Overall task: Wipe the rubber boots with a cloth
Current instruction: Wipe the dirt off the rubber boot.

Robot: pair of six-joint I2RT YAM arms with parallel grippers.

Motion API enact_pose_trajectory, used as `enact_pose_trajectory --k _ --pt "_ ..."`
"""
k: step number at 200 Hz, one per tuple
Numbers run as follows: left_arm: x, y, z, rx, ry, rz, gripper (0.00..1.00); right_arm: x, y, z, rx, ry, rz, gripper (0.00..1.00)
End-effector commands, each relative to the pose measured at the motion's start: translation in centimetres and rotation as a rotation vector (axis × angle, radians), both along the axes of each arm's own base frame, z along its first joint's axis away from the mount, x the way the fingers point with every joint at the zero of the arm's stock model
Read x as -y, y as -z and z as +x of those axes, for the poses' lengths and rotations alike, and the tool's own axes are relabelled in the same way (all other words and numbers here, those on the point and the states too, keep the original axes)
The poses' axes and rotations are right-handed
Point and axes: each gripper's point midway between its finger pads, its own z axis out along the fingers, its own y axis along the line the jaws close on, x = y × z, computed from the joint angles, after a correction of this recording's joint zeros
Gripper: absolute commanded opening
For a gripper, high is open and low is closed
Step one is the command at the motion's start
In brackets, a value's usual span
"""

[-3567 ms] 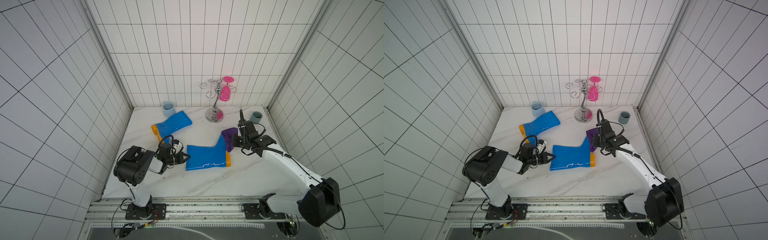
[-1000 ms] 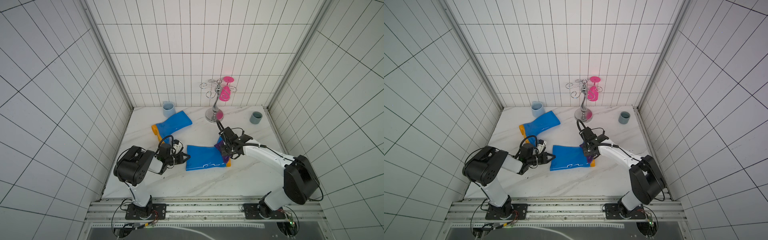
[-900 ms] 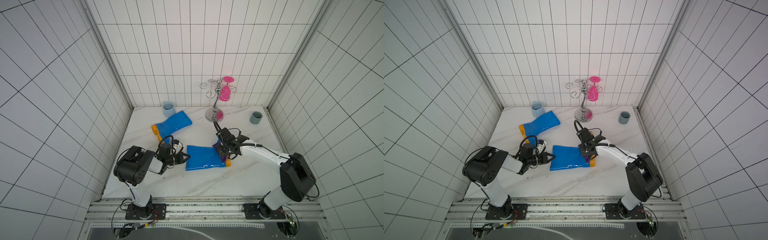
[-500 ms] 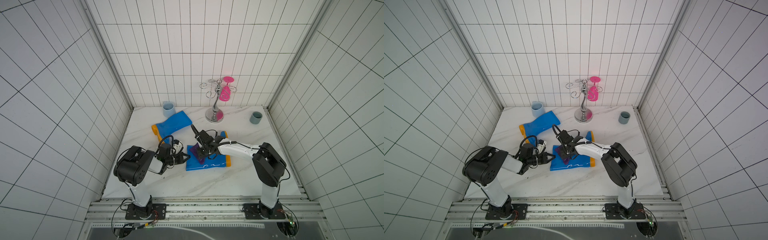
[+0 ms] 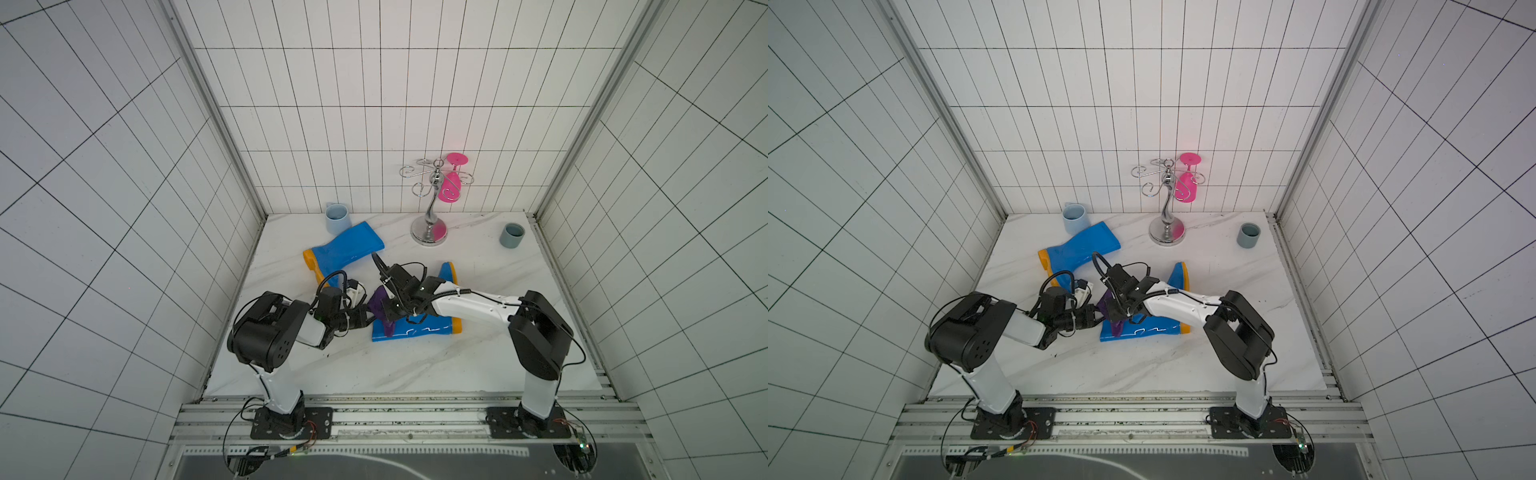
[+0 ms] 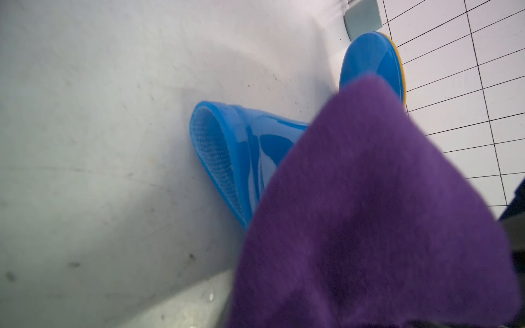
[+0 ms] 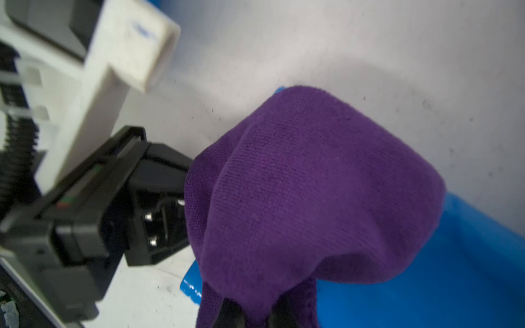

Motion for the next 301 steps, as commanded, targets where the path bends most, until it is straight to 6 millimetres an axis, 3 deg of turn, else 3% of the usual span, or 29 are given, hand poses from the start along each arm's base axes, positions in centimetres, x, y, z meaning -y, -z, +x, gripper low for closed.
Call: enact_pose_trajectory --k 1,40,77,126,156,182,235,260,301 --pt "-0.5 3.6 -2.9 -0.158 0.012 0.053 0.0 2.7 2.6 -1.9 -0.04 0.056 -0.07 0.0" --pt "-0.5 3.5 -2.8 -0.152 0.011 0.051 0.0 5.5 3.7 -1.6 -0.011 0.104 -0.165 0.0" --pt "-0.5 3.4 -2.9 -0.149 0.01 0.051 0.0 10.1 3.9 -0.6 0.004 0.18 -0.255 0.0" --pt "-0.6 3.5 -2.8 -0.154 0.009 0.051 0.0 17.3 1.3 -0.5 0.049 0.289 -0.33 0.0" --pt "-0.5 3.5 -2.8 -0.154 0.01 0.049 0.0 19.3 -1.2 -0.7 0.082 0.317 -0.337 0.0" --pt "-0.5 3.6 -2.9 -0.157 0.01 0.05 0.0 19.4 -1.7 -1.7 0.063 0.315 -0.316 0.0" --pt "-0.6 3.6 -2.9 -0.158 0.01 0.05 0.0 17.8 1.9 -4.5 0.005 0.299 -0.256 0.0" --pt "-0.5 3.6 -2.8 -0.155 0.011 0.049 0.0 15.6 2.2 -4.7 0.01 0.273 -0.188 0.0" --pt "-0.5 3.6 -2.8 -0.154 0.012 0.049 0.0 9.9 1.3 -4.0 0.032 0.191 -0.113 0.0"
